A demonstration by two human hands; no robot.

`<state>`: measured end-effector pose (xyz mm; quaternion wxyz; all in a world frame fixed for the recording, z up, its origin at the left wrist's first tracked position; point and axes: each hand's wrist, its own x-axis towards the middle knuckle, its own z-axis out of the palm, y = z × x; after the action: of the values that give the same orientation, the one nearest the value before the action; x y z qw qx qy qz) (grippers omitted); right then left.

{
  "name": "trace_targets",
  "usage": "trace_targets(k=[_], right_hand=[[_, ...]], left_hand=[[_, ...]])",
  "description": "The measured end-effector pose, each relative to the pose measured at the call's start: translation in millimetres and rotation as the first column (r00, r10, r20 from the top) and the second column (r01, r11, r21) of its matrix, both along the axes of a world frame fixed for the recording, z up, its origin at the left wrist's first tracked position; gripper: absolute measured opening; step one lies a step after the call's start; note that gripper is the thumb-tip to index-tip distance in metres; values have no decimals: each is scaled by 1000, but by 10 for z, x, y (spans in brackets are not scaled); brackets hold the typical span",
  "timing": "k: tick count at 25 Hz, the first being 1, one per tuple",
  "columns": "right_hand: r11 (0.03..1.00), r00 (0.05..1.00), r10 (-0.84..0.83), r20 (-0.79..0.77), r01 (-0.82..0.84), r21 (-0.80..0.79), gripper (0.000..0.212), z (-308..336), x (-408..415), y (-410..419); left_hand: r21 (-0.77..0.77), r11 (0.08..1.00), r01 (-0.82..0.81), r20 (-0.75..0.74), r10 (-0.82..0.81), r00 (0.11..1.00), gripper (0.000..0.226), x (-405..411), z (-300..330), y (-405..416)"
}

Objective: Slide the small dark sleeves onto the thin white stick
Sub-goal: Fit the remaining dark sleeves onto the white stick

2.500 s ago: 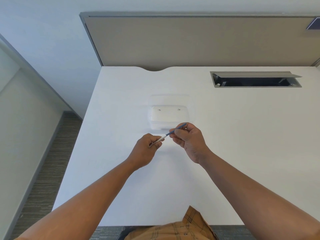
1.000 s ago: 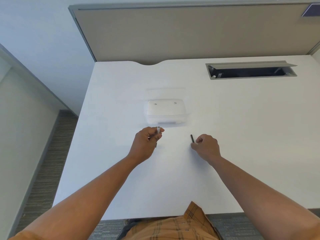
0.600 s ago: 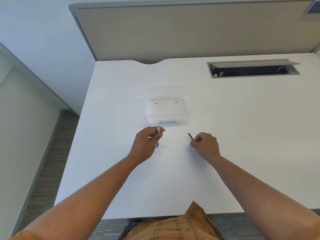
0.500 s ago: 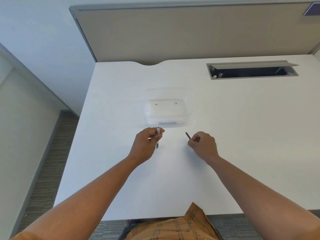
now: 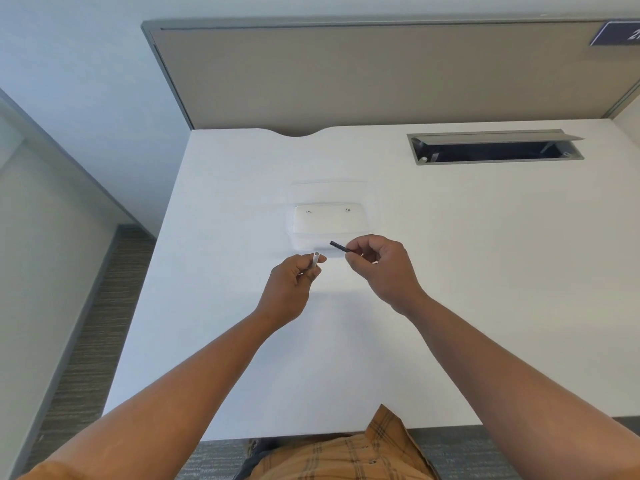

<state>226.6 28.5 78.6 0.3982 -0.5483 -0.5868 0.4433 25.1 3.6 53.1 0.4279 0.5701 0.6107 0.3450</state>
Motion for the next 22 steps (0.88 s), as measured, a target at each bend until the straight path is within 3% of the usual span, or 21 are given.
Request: trace_targets(k=[8,22], right_hand=[[999,999,38,4,-39,25,7,128,-26,-22],[996,994,65,84,-70,49,14,139,-28,-72]], left_hand=[[162,983,91,-120,-72,990,33,-67,-5,-9],[171,975,143,-265,-94,960,33,-120,37,-6]])
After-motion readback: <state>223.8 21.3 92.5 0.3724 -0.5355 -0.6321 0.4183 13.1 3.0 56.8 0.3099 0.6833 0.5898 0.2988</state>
